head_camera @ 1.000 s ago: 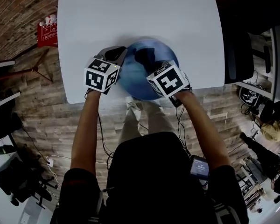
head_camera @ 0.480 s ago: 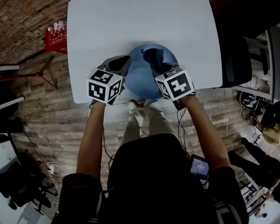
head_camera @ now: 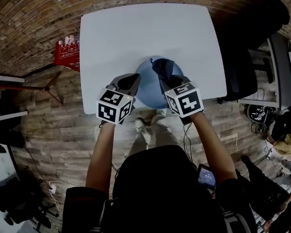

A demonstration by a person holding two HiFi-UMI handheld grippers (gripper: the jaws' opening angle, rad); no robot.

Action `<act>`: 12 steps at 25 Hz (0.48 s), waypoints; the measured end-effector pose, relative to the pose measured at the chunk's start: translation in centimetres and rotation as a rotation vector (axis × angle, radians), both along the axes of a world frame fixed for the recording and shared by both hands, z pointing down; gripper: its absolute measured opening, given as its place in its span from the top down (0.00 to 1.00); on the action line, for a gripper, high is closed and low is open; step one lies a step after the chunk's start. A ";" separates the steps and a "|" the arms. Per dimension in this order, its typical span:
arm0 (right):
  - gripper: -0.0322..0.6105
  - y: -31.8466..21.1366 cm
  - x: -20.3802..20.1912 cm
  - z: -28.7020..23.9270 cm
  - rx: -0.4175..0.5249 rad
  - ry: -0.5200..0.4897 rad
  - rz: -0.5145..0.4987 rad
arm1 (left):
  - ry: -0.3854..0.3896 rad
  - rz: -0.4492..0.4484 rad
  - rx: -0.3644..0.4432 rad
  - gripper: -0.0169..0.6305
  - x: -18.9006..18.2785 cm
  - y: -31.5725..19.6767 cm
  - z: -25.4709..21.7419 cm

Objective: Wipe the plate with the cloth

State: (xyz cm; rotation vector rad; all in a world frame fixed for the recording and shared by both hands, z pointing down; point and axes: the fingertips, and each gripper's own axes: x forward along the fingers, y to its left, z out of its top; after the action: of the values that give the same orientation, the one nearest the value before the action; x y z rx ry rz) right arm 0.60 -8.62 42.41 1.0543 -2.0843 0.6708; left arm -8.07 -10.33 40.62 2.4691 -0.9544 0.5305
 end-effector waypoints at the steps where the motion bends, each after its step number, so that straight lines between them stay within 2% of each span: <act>1: 0.86 0.1 -0.1 -0.6 0.015 -0.006 0.007 | -0.001 0.001 0.008 0.94 -0.1 0.3 -0.5; 6: 0.86 0.3 -0.6 -3.4 0.093 -0.048 0.057 | -0.022 0.013 0.065 0.94 -0.7 1.5 -2.7; 12: 0.86 1.5 -1.4 -6.6 0.173 -0.090 0.102 | 0.023 -0.004 0.095 0.94 -1.1 3.3 -5.6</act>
State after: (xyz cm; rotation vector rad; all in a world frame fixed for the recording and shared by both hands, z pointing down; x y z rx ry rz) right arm -0.82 -7.08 35.82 1.2542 -2.2095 0.6052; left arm -9.20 -7.07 35.05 2.5507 -0.9968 0.4640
